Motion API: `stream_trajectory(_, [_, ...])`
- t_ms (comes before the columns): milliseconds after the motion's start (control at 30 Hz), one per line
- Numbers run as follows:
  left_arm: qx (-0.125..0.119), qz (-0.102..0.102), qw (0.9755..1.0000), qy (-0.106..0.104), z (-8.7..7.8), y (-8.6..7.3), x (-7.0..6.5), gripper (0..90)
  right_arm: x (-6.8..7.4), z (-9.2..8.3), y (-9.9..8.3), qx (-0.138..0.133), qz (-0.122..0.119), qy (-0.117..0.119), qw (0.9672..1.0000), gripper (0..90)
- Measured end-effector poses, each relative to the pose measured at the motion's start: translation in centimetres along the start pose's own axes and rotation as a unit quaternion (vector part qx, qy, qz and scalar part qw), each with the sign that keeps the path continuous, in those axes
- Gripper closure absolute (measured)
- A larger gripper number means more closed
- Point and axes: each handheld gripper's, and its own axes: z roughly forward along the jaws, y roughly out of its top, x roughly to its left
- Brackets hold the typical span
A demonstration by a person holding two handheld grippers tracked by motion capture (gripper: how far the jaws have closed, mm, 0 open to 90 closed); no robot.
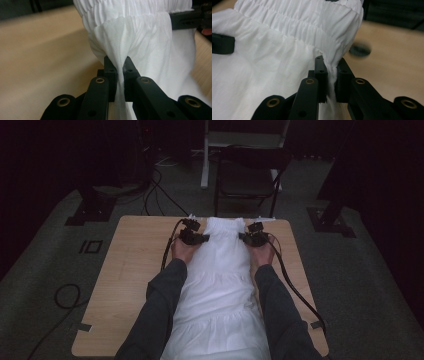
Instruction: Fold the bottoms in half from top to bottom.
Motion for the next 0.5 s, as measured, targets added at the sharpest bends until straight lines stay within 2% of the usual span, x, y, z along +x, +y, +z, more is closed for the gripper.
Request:
stream_trajectory(133, [-0.044,0.011,0.9990,0.000,-2.3,2.3,-0.5,85.6,0.3,-2.6,2.7,-0.053,-0.008,0.002,0.9986,82.5])
stream_trajectory(167, [-0.044,0.011,0.9990,0.000,-2.3,2.3,-0.5,85.6,0.4,-3.1,3.2,-0.060,-0.010,0.004,0.9981,82.5])
stream_trajectory(200, [-0.049,0.012,0.9987,-0.004,-3.1,2.5,-0.6,85.6,0.6,-3.7,3.6,-0.064,-0.011,0.011,0.9978,82.5])
stream_trajectory(333, [-0.035,0.030,0.9989,-0.007,-4.3,1.4,-0.7,85.3,1.6,-4.8,3.3,-0.059,-0.028,0.036,0.9972,82.4])
stream_trajectory(400, [-0.042,0.030,0.9985,-0.020,-5.2,0.4,-0.8,85.1,2.2,-5.4,2.6,-0.059,-0.033,0.053,0.9963,82.4])
stream_trajectory(500, [-0.039,0.035,0.9981,-0.034,-6.5,-1.6,-1.0,85.0,3.2,-6.3,1.2,-0.052,-0.041,0.079,0.9946,82.3])
